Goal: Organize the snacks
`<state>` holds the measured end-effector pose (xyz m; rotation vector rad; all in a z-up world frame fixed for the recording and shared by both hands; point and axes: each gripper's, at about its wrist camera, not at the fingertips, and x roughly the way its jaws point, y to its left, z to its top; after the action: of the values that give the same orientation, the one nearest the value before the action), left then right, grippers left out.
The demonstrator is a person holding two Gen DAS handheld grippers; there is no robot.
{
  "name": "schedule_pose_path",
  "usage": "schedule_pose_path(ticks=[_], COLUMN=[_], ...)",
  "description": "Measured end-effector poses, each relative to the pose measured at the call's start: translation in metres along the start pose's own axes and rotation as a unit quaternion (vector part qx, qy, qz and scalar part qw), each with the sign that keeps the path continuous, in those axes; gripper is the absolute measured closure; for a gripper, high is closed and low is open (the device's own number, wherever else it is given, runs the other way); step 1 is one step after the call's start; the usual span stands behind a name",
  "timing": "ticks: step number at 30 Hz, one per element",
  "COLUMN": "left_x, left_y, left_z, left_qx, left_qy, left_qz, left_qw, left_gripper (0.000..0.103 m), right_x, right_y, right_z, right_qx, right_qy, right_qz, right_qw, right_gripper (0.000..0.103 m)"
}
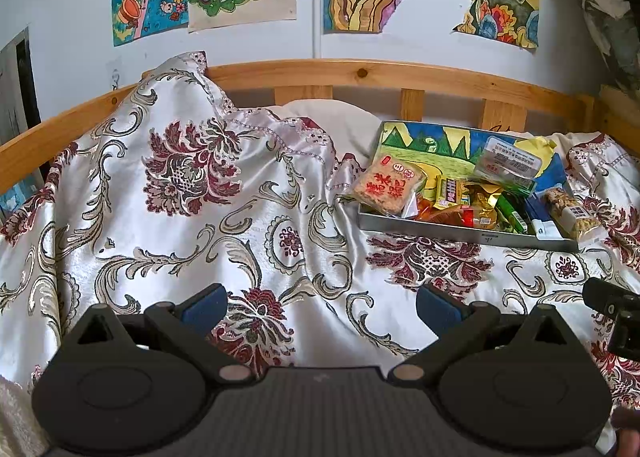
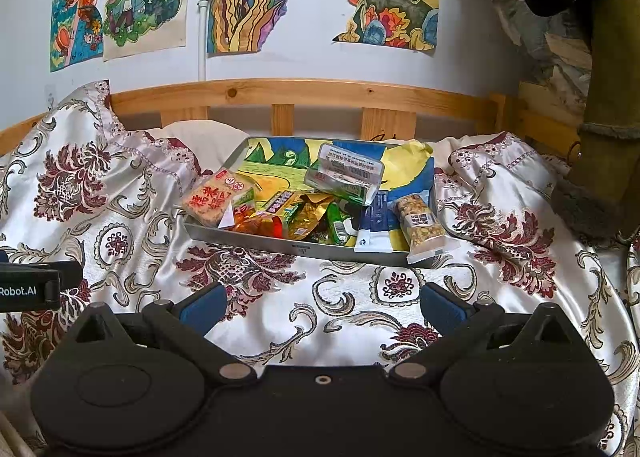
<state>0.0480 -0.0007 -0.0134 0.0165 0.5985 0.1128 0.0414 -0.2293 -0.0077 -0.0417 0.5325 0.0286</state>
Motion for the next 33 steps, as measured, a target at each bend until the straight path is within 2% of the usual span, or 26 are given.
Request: schedule_pose_path(ticks=[18,33], left_x=[-0.0002,0.0006], left_y=[-0.0005,0.0019], left_z=[0.0,-0.0019], left_qx=[0.0,0.007], left_qy=[0.001,0.022], left_qz=[0.0,0.005], left_qw=[1.0,0.9997], left_gripper=[0.001,0.001], right_x=[0.0004,0.0005], right_y=[0.0,0.0006], right_z=[-0.0003,-0.0002], right_qx=[-0.001,-0.001], right_qy=[0.0,0.0], right_qz=[0.0,0.0], right_qw=[1.0,1.0], right_gripper=[0.001,0.001])
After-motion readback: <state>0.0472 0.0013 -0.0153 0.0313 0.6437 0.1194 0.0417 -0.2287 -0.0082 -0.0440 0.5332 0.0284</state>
